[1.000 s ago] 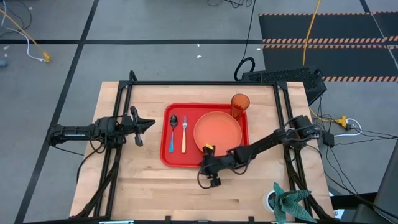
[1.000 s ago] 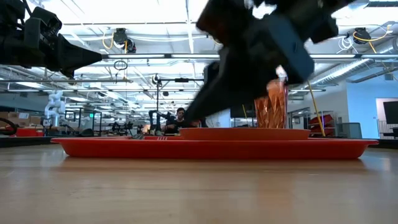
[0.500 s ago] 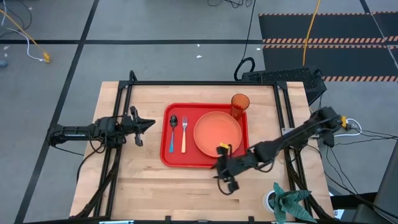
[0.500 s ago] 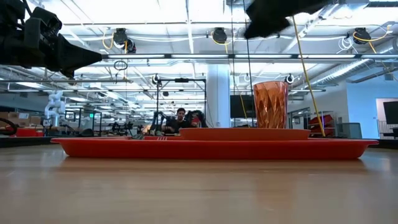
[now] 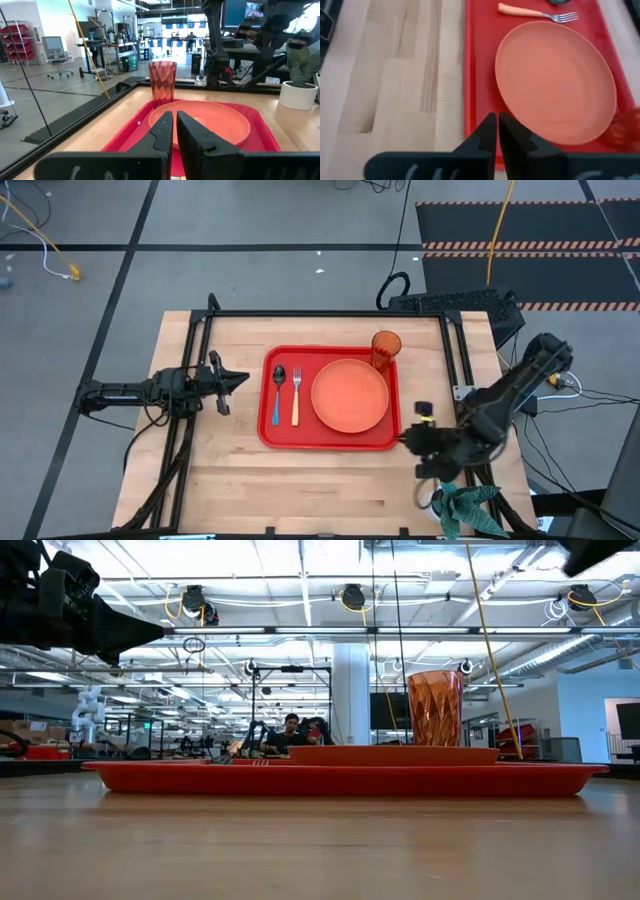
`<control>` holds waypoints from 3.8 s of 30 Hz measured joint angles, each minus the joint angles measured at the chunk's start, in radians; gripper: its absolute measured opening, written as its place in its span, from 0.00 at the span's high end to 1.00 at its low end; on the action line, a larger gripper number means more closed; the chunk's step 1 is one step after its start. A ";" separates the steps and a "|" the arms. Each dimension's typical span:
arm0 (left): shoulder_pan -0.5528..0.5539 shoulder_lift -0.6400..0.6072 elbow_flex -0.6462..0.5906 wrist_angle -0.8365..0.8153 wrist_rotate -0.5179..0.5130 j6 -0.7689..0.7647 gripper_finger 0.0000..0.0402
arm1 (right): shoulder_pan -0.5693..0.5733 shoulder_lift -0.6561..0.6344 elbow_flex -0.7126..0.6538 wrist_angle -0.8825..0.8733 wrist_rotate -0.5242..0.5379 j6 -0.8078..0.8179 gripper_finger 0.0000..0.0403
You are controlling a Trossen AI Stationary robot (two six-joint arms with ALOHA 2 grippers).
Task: Pick and place plate/cup/fork/spoon on tray
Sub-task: Return to Home Position
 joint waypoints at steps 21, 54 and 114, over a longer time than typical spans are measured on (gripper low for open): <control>0.000 0.000 0.000 0.000 0.000 0.000 0.93 | 0.222 -0.696 -0.818 0.757 0.151 -0.145 1.00; 0.000 0.000 0.000 0.000 0.000 0.000 0.93 | 0.001 -1.225 -0.951 0.734 -0.196 -0.446 1.00; 0.000 0.000 0.000 0.001 0.000 0.000 0.93 | -0.323 -1.051 -0.956 0.534 -0.358 -0.285 1.00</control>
